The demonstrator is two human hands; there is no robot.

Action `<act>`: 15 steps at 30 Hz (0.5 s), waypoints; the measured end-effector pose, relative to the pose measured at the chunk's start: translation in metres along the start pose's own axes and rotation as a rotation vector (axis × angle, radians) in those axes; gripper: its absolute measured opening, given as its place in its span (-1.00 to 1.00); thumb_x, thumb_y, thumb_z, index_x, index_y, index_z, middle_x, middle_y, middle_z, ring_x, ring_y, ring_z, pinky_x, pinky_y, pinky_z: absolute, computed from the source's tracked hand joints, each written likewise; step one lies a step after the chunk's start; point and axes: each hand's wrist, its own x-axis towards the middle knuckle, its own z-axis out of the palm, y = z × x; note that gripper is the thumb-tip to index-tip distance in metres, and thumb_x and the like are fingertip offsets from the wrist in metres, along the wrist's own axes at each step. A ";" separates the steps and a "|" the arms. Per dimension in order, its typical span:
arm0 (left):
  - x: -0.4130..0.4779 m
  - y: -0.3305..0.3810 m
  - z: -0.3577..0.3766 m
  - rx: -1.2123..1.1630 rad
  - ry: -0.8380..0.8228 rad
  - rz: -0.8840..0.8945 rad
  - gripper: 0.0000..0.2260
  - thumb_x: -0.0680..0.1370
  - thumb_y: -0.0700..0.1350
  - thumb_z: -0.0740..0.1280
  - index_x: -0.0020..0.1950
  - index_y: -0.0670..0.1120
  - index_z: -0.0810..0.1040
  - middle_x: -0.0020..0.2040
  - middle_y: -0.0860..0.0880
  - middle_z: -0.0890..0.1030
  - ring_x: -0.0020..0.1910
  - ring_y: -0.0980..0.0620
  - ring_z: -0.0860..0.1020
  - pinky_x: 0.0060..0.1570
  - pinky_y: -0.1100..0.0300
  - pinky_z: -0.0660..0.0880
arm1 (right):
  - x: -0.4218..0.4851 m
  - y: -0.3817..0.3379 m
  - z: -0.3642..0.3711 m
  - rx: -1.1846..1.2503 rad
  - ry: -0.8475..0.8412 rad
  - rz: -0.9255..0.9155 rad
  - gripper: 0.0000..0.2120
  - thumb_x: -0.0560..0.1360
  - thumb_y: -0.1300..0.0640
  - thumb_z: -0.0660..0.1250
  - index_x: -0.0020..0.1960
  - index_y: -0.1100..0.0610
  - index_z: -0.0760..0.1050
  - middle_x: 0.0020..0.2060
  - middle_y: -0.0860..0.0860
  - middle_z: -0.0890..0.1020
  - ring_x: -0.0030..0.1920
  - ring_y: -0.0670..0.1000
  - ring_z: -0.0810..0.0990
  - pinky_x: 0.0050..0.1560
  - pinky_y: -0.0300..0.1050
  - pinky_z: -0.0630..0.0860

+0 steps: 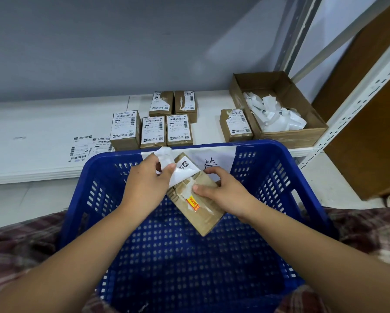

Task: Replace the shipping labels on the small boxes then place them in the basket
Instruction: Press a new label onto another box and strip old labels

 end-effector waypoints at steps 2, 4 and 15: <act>-0.004 0.004 0.000 -0.067 -0.018 -0.041 -0.79 0.54 -0.04 0.32 0.17 0.04 0.47 -0.13 0.06 0.63 -0.14 0.08 0.58 -0.17 0.15 0.47 | 0.000 0.002 0.003 0.023 0.008 -0.001 -0.44 0.44 -0.10 0.45 0.35 -0.14 0.30 0.08 -0.01 0.64 0.00 0.04 0.66 0.13 0.09 0.59; -0.008 0.008 0.002 -0.124 -0.039 -0.056 -0.79 0.53 -0.05 0.32 0.14 0.12 0.43 -0.20 0.06 0.64 -0.22 0.09 0.59 -0.21 0.13 0.49 | 0.000 0.004 0.006 0.039 0.020 0.001 -0.45 0.47 -0.09 0.43 0.37 -0.13 0.27 0.09 0.00 0.63 0.00 0.04 0.66 0.11 0.08 0.60; -0.025 0.005 0.019 0.363 0.055 0.455 -0.37 0.35 0.38 0.20 0.26 0.01 0.48 0.16 0.03 0.51 0.09 -0.01 0.52 0.11 -0.01 0.38 | -0.006 0.003 0.014 -0.050 0.008 0.006 -0.44 0.51 -0.15 0.32 0.42 -0.17 0.17 0.11 0.03 0.58 0.05 0.07 0.61 0.10 0.07 0.59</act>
